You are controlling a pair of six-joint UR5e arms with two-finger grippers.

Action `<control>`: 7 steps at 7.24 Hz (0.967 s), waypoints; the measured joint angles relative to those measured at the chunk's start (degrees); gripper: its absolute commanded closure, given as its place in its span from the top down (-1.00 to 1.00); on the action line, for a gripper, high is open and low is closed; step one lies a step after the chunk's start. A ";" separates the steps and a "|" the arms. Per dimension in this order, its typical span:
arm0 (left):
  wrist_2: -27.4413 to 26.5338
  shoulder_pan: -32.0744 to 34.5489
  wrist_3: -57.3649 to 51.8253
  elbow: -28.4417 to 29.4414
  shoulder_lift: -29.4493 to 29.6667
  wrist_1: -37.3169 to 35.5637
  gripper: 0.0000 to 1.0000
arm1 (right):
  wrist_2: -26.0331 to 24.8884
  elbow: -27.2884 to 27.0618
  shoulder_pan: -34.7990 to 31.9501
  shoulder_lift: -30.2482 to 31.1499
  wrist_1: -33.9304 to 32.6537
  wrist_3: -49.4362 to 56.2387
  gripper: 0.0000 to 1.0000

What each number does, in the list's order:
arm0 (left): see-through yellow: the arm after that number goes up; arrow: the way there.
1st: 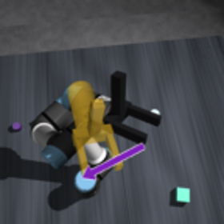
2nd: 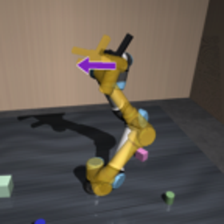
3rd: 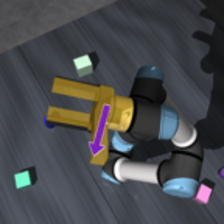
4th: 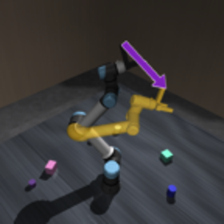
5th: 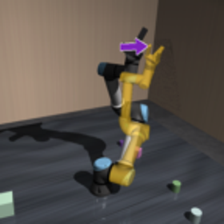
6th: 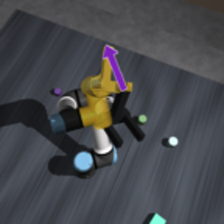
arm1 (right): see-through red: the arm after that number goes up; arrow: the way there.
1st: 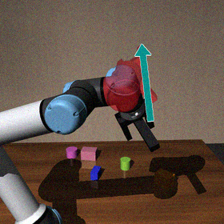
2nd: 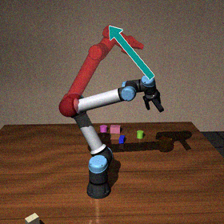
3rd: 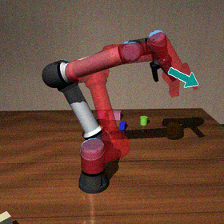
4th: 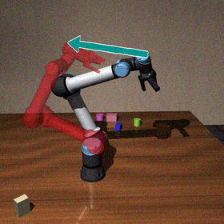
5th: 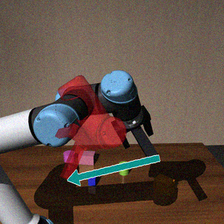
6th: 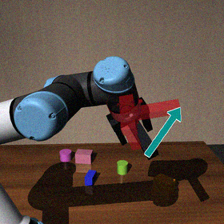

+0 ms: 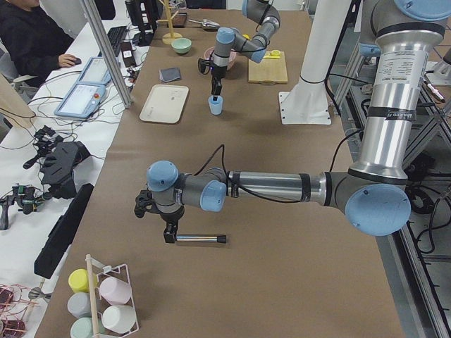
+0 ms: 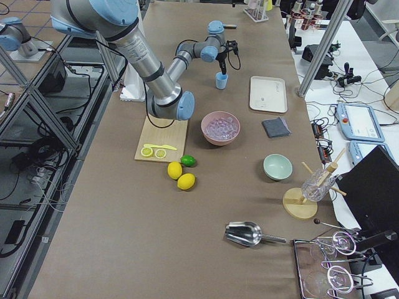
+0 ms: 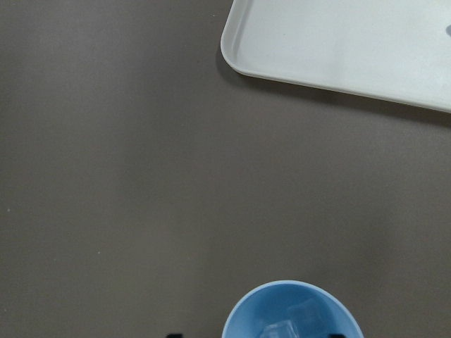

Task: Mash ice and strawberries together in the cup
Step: 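Move the right gripper over to the pink bowl of ice cubes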

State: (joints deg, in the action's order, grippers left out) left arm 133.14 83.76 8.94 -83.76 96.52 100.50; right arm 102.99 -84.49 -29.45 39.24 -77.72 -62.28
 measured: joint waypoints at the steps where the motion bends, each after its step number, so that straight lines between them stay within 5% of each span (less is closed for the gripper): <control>1: 0.01 -0.01 0.02 0.00 0.03 0.00 0.95 | 2.07 -1.26 -0.96 0.62 -0.93 -0.25 0.70; 4: 0.09 -0.08 0.10 -0.19 0.01 0.05 0.95 | 14.20 -12.84 -8.89 6.42 -18.98 7.30 0.71; 7: 0.18 -0.09 0.17 -0.50 -0.17 0.05 0.95 | 15.17 -21.95 -16.12 19.95 -26.72 19.88 0.73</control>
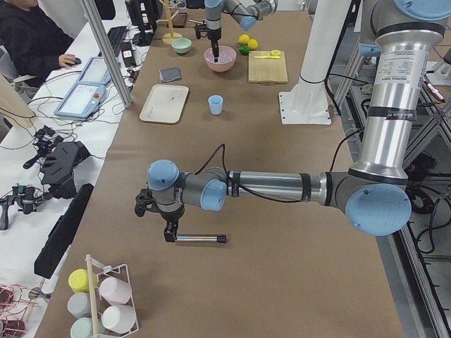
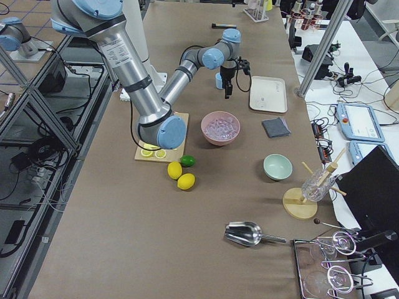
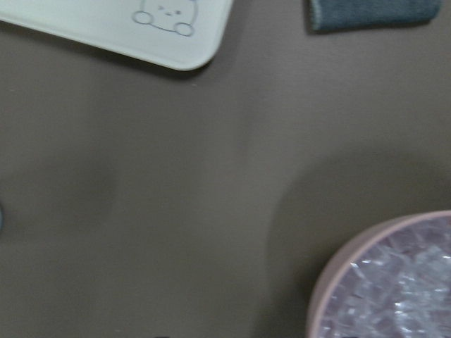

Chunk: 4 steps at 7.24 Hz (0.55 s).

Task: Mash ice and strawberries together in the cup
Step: 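Move the right gripper over to the pink bowl of ice cubes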

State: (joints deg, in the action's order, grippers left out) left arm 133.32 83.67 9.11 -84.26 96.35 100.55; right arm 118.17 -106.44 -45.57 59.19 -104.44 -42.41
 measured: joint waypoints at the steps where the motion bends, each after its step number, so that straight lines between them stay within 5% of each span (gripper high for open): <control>1: 0.00 -0.03 0.00 -0.12 -0.01 0.00 0.95 | -0.21 -0.87 -1.13 3.33 -0.44 2.20 0.73; 4: -0.17 -0.14 -0.05 -0.06 0.11 0.00 0.95 | -3.73 -1.28 -0.80 7.62 -1.15 3.75 0.74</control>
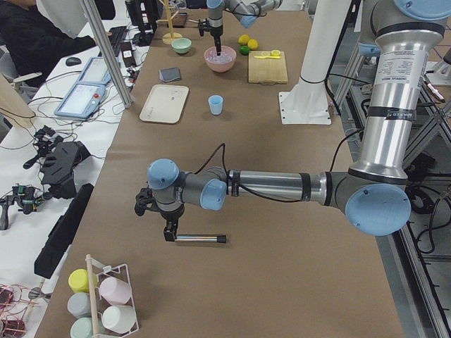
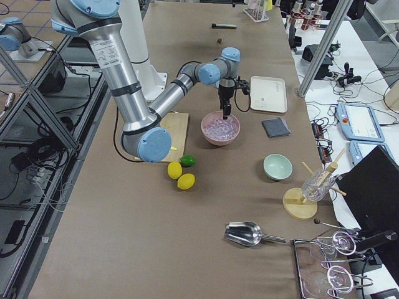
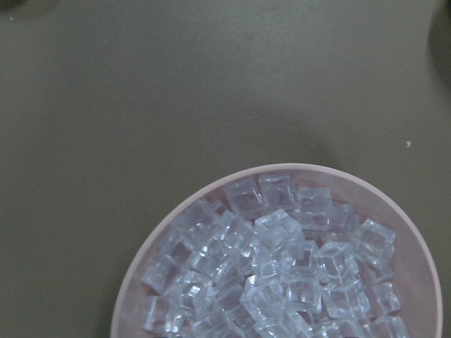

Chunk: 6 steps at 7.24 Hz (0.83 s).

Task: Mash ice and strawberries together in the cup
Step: 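Move the right gripper over to the pink bowl of ice cubes, then lower the right gripper into the pink bowl onto an ice cube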

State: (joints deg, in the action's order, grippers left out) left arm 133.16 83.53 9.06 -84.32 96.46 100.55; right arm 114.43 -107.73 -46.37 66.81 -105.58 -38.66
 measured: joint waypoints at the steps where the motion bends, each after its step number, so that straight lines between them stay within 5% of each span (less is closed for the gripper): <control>1: -0.03 -0.05 0.01 -0.02 0.01 0.00 0.95 | -1.79 0.42 0.58 0.64 -0.07 1.42 0.74; 6: -0.04 -0.16 0.04 -0.01 -0.04 0.00 0.95 | -4.34 1.80 0.63 0.77 -1.32 6.39 0.74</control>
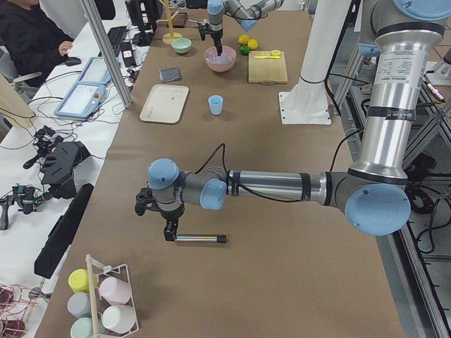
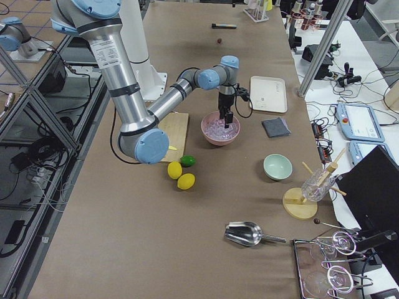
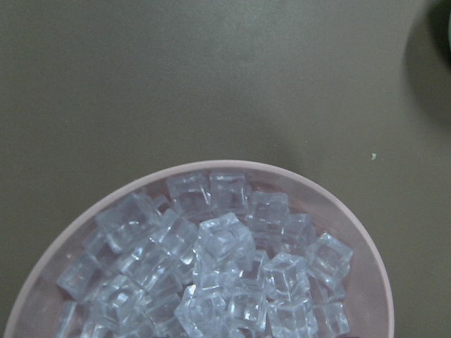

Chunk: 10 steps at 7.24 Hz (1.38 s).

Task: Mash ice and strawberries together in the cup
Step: 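Lower the right gripper into the pink bowl onto an ice cube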

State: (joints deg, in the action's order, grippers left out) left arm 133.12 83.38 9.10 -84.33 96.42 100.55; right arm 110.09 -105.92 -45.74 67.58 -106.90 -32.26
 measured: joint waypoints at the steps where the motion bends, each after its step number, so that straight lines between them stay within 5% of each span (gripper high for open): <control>1: 0.00 -0.03 0.00 0.02 0.00 0.00 0.95 | 0.08 0.09 0.19 -0.19 -1.03 -1.07 0.74; 5: -0.05 -0.06 -0.04 -0.06 0.07 0.08 0.95 | 2.36 -0.98 1.12 -0.35 -8.68 -4.73 0.74; 10: -0.05 -0.06 -0.04 -0.10 0.34 0.09 0.95 | 1.74 -1.74 2.95 -0.15 -8.01 -4.19 0.75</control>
State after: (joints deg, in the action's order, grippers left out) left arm 133.07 83.32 9.05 -84.43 96.76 100.63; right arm 111.83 -107.66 -42.79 67.43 -114.91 -36.45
